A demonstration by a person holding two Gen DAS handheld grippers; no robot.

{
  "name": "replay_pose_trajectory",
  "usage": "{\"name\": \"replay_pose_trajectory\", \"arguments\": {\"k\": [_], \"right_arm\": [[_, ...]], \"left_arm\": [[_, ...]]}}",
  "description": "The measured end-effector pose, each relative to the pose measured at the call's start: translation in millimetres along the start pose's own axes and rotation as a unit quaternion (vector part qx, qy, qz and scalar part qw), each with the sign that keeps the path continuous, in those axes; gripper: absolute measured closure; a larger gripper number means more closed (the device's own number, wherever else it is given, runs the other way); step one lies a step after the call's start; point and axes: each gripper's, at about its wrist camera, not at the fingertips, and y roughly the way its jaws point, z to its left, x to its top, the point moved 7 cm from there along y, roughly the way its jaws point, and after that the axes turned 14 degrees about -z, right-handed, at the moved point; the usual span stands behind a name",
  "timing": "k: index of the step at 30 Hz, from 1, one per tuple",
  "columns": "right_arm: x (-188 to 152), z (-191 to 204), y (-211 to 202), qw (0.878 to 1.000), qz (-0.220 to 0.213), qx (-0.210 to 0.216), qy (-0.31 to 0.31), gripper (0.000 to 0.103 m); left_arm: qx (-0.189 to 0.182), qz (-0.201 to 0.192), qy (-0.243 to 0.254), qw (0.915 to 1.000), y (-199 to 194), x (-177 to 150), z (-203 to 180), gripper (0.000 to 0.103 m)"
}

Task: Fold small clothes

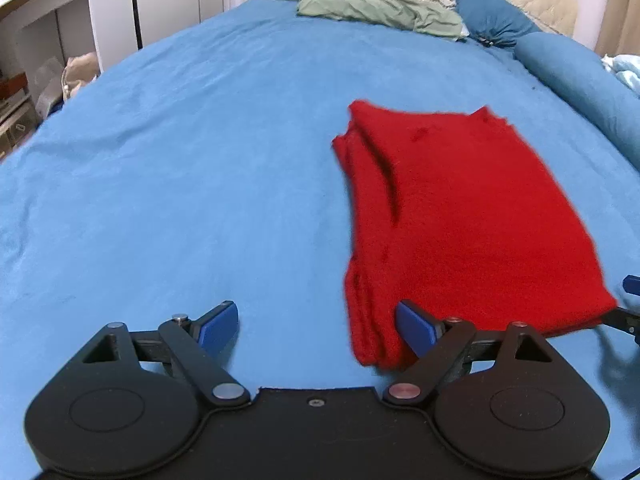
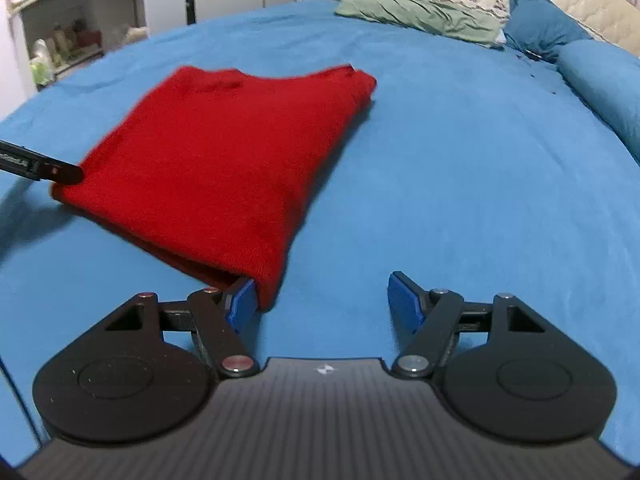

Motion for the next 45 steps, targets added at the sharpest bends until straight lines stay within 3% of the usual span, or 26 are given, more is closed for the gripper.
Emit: {"name": "replay_pose_trajectory", "arguments": {"k": [4,7,8,12,15,23,27,30,31,34,35,40,45], "right_arm": [[26.4,-5.7,-28.1,0.999,-0.02,0.021,0.031,0.014],[53.3,-12.7,-40.6,0.996,-0.031,0.044,0.07,0.0],[63.9,-16.2,-41.8,0.995,-0.032,0.049,0.086,0.0],[100.1,-29.4,-26.6,0.985,-0.017,0.078,0.152,0.0],[115.9,-38.5,0.6,0.978,0.003,0.083,0.192,0.0],[90.1,-30.6,70.1,0.966,0.064,0.082,0.239,0.0],[66.8,-23.7,82.5,0.957,0.05,0.09,0.27,0.0],[53.6,-16.9,97.4,0.953,0.065,0.088,0.283,0.011],[50.5,-15.7,101.4,0.951,0.067,0.083,0.29,0.012],[52.6,-13.1,103.3,0.942,0.056,0.093,0.318,0.056],[56.0,-12.8,101.3,0.943,0.051,0.088,0.316,0.062],[89.1,-2.5,69.9,0.96,0.015,0.097,0.264,0.066],[114.0,-14.4,-9.7,0.965,-0.008,0.112,0.235,0.066]], "left_arm": [[-0.01,-0.03,0.028,0.9991,-23.3,30.5,-15.4,0.007],[-0.028,-0.048,0.033,0.9979,-30.9,59.0,-25.1,0.0],[-0.036,-0.05,0.035,0.9975,-29.9,68.7,-28.0,0.0],[-0.072,-0.032,0.017,0.9968,-4.8,95.3,-27.9,0.0],[-0.094,-0.005,-0.023,0.9953,27.9,99.4,-17.1,0.0],[-0.124,0.05,-0.103,0.9857,87.1,69.7,-9.2,0.009],[-0.132,0.056,-0.104,0.9843,103.9,61.4,-14.7,0.012],[-0.135,0.055,-0.117,0.9824,109.8,58.1,-17.2,0.022],[-0.134,0.052,-0.12,0.9823,110.1,58.6,-18.8,0.04],[-0.138,0.054,-0.142,0.9787,106.7,63.7,-22.7,0.069],[-0.138,0.049,-0.138,0.9795,102.6,67.5,-24.2,0.072],[-0.155,0.017,-0.109,0.9818,52.6,91.3,-46.5,0.079],[-0.19,-0.01,-0.076,0.9788,-31.9,98.1,-81.9,0.079]]}}
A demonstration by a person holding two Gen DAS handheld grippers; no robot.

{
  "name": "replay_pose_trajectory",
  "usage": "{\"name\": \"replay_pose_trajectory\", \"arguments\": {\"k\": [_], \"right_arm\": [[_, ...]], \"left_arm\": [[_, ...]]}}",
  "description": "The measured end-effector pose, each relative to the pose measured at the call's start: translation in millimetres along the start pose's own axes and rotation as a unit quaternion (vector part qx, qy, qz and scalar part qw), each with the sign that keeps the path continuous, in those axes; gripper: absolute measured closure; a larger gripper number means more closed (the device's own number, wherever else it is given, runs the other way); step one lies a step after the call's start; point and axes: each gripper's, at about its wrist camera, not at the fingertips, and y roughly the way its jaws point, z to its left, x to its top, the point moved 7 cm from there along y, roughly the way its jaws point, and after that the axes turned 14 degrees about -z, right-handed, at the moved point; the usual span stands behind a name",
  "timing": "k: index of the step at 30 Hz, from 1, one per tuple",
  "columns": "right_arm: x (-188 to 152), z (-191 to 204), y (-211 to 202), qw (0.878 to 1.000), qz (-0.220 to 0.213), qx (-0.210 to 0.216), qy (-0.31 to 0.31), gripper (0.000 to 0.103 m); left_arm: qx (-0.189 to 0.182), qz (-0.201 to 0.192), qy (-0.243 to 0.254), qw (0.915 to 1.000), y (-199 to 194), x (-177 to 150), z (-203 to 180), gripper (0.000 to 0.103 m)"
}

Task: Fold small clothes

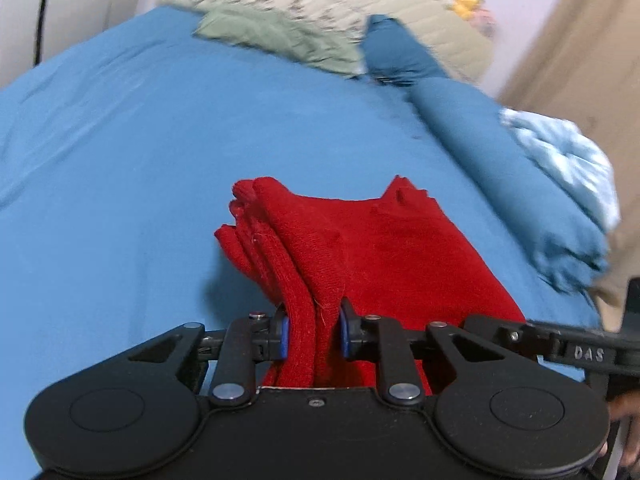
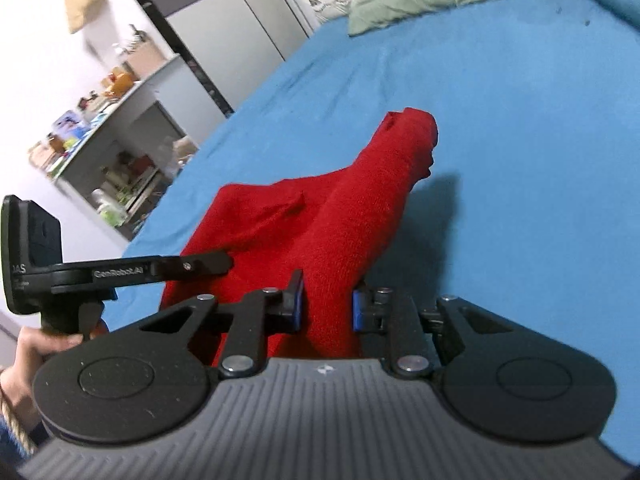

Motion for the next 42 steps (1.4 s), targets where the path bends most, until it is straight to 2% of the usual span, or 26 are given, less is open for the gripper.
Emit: {"name": "replay_pose_trajectory", "arguments": {"k": [4,7,10,12,13,15,18,19,20,21,22,23,26,30,32,34,38,39,42], "right_arm": [[-1.7,-3.5,-75.0,1.0,-0.005,-0.003,-0.025,0.066],[-33.4,-16.0,-117.7,0.999,0.004,-0.023,-0.033,0.066],[-79.4,-41.4,-130.3,0.998,0.027,-0.056,-0.008,0.066],[-109.7,-62.1,-128.8,0.996,0.04,-0.078,0.005,0.065],[-122.3,-73.2,-127.7,0.995,0.045,-0.093,0.009,0.065],[-134.6,-86.4,-129.6,0.995,0.031,-0.087,0.036,0.064],[-133.8,-87.4,-132.0,0.995,0.027,-0.081,0.05,0.057],[-130.8,-85.8,-133.0,0.995,0.028,-0.086,0.038,0.052],[-129.0,-83.7,-137.9,0.995,0.027,-0.094,0.021,0.042],[-125.4,-80.3,-142.8,0.995,0.02,-0.1,0.004,0.037],[-122.0,-83.7,-148.5,0.994,0.01,-0.105,-0.009,0.028],[-118.3,-85.3,-151.9,0.993,-0.001,-0.114,-0.018,0.024],[-112.8,-96.3,-148.5,0.989,-0.014,-0.143,-0.031,0.024],[-126.5,-107.6,-137.9,0.98,0.005,-0.18,-0.088,0.018],[-134.6,-116.1,-136.2,0.979,0.005,-0.181,-0.091,0.011],[-138.4,-124.4,-133.0,0.981,0.0,-0.182,-0.065,0.006],[-138.8,-122.3,-132.3,0.982,-0.004,-0.179,-0.062,0.006],[-134.9,-118.1,-136.6,0.982,-0.005,-0.178,-0.066,0.007],[-114.6,-96.5,-161.8,0.981,-0.037,-0.172,-0.08,0.006]], "left_arm": [[-0.025,0.001,0.025,0.9994,-40.4,-38.6,-53.1,0.079],[-0.028,0.015,0.044,0.9985,-42.4,-95.6,-79.2,0.079],[-0.015,0.052,0.04,0.9978,-23.4,-151.1,-84.7,0.078],[0.019,0.048,0.05,0.9974,-16.1,-173.1,-80.6,0.077],[0.018,0.041,0.045,0.998,-16.5,-175.0,-79.2,0.076],[0.011,0.036,0.034,0.9987,-18.9,-172.4,-78.1,0.074],[0.02,0.041,0.051,0.9977,-28.2,-164.8,-73.2,0.063],[0.028,0.036,0.057,0.9973,-34.6,-164.1,-69.5,0.048],[0.043,0.025,0.067,0.9965,-39.1,-159.4,-67.6,0.038],[0.059,0.009,0.078,0.9951,-43.1,-155.7,-66.6,0.023],[0.071,-0.003,0.087,0.9937,-45.9,-154.2,-63.7,0.019],[0.08,-0.009,0.093,0.9924,-45.8,-155.1,-60.1,0.019],[0.094,0.012,0.093,0.9911,-34.0,-165.4,-47.5,0.019],[0.102,0.024,0.113,0.988,-21.1,-183.4,-39.5,0.018],[0.103,0.026,0.109,0.9883,-17.0,-186.9,-36.3,0.017],[0.104,0.027,0.102,0.989,-15.3,-186.7,-34.6,0.016],[0.117,0.026,0.102,0.9876,-29.1,-176.3,-42.1,0.019],[0.122,0.019,0.112,0.986,-32.4,-170.1,-47.8,0.022],[0.138,-0.012,0.145,0.9797,-63.6,-148.5,-69.1,0.021]]}}
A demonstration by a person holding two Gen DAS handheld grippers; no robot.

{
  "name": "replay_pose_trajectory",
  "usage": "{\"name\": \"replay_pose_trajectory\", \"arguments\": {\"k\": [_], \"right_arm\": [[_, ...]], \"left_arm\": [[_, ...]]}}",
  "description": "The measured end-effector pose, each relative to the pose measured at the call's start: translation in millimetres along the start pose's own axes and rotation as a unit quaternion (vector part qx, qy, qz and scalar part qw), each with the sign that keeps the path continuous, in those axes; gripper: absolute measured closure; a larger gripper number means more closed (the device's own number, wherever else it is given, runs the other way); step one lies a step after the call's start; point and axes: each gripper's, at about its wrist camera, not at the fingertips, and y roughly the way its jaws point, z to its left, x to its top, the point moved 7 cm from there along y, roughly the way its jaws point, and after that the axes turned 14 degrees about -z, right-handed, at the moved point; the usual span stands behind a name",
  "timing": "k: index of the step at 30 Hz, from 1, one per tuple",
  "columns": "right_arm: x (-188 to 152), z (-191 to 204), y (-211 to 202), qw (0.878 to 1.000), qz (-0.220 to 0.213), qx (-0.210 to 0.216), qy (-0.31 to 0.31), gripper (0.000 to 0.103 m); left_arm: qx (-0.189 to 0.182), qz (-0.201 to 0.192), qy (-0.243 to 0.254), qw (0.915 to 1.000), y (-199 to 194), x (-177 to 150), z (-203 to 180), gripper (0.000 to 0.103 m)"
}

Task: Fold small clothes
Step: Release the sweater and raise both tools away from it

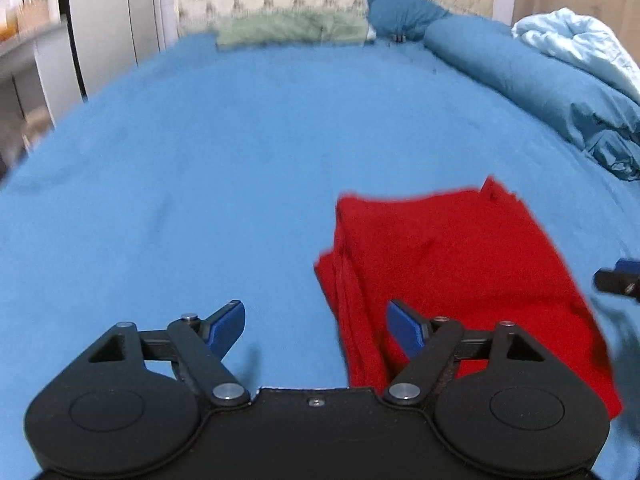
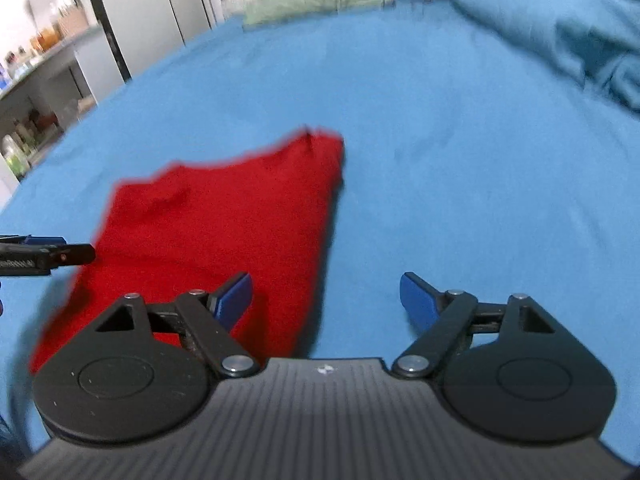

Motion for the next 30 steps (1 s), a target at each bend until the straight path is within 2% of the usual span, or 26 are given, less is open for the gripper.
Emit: {"name": "replay_pose_trajectory", "arguments": {"k": [3,6,8,11,14,18,25,30], "right_arm": [[31.2,11.4,-45.4,0.999,-0.043,0.002,-0.006,0.006],[55.6,25.8,-94.3,0.998,-0.061,-0.01,-0.016,0.0],[64.8,35.6,-125.4,0.997,-0.067,-0.021,-0.015,0.0],[67.6,51.7,-168.7,0.994,-0.095,-0.047,-0.034,0.0],[56.9,65.0,-191.4,0.993,-0.074,-0.068,-0.056,0.0],[34.3,71.4,-217.4,0.995,-0.033,-0.081,-0.039,0.0],[-11.2,80.2,-240.6,0.995,0.024,-0.096,-0.027,0.0],[-31.3,79.7,-243.3,0.994,0.044,-0.099,-0.021,0.0]], "left_arm": [[0.01,-0.035,0.01,0.9993,-48.8,28.0,-6.3,0.018],[0.025,-0.059,0.016,0.9978,-98.2,44.3,-14.0,0.0],[0.038,-0.079,0.024,0.9959,-131.7,48.6,-19.4,0.0],[0.054,-0.076,0.026,0.9953,-164.1,42.0,-25.0,0.0],[0.059,-0.064,0.016,0.9961,-189.6,29.0,-29.7,0.0],[0.063,-0.046,0.011,0.9969,-215.5,7.0,-37.6,0.0],[0.051,-0.022,0.018,0.9983,-229.8,-22.5,-47.2,0.0],[0.053,-0.016,0.034,0.9979,-234.4,-34.8,-51.5,0.0]]}}
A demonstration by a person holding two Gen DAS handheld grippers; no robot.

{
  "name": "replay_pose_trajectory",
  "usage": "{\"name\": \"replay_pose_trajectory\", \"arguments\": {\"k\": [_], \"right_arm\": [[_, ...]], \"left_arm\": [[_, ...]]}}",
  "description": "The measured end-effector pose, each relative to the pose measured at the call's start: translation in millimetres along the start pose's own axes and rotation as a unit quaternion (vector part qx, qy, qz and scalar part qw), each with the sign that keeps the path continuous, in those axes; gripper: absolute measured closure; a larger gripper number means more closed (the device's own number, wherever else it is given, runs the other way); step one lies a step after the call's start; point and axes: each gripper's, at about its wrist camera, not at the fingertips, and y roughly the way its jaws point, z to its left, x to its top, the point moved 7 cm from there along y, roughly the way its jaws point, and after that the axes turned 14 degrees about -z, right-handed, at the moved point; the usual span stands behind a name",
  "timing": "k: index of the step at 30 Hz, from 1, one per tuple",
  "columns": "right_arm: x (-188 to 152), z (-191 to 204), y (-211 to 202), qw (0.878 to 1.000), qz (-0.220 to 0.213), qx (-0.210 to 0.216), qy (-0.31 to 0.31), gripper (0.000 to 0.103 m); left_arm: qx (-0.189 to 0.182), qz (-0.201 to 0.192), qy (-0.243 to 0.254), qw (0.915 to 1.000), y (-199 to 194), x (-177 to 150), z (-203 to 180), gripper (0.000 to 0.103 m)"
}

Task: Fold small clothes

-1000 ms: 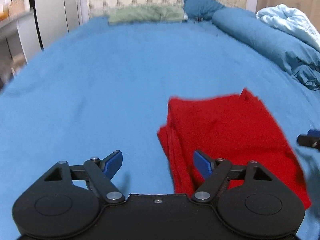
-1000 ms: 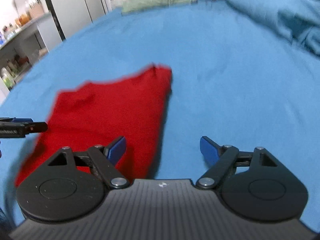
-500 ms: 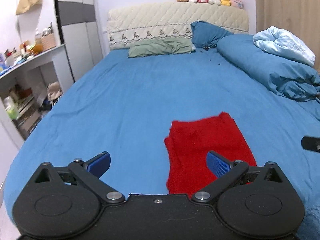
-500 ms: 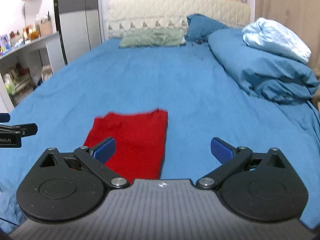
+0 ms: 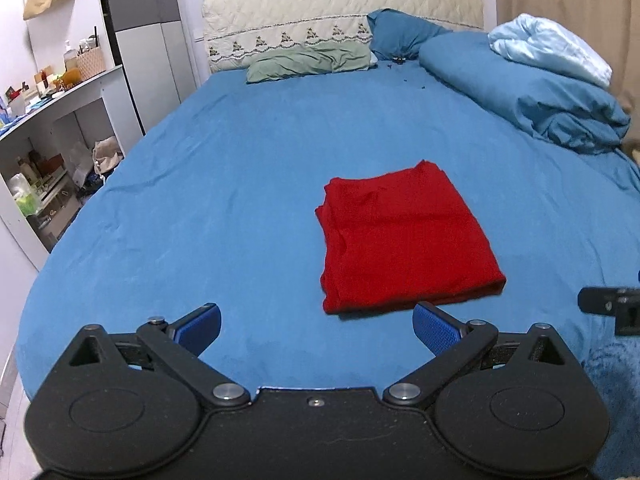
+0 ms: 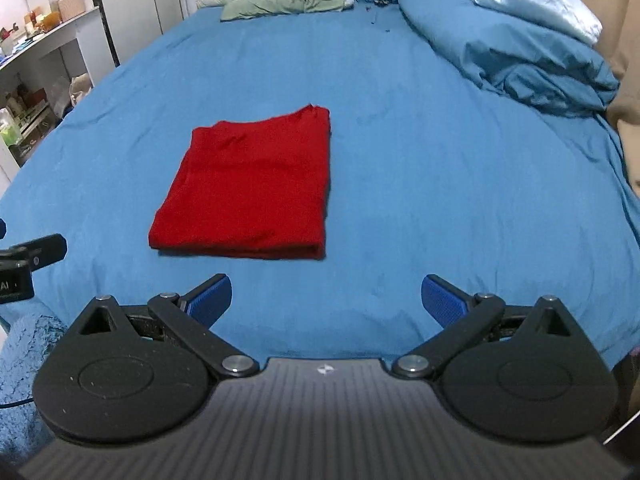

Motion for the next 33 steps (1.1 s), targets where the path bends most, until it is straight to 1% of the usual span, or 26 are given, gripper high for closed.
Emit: {"name": "replay_pose_trajectory", "arguments": {"k": [5,9,22,33], "right_arm": [[1.3,-2.1,-1.2,1.0,-0.002,-0.002,0.003,0.0],[1.1,-2.6,-2.7,1.0,-0.003,-0.003,0.003,0.0],[1.8,-4.8,-4.1,1.0,-0.006,-0.006,0.002,0.0],[2.1,-3.4,-4.8,1.0,-0.004,-0.005,0.001,0.0]], "left_arm": [[-0.006,-0.001,-0.007,1.0,-2.6,-3.2,-4.0,0.0],[-0.003,-0.008,-0.001,1.0,-4.5,-1.2,-3.7,0.0],[-0.002,-0.015,-0.009,0.9998,-4.9,1.3,-0.4,0.0],[-0.004,-0.016,-0.012,0.9998,-5.0,1.8,0.2,0.0]]}}
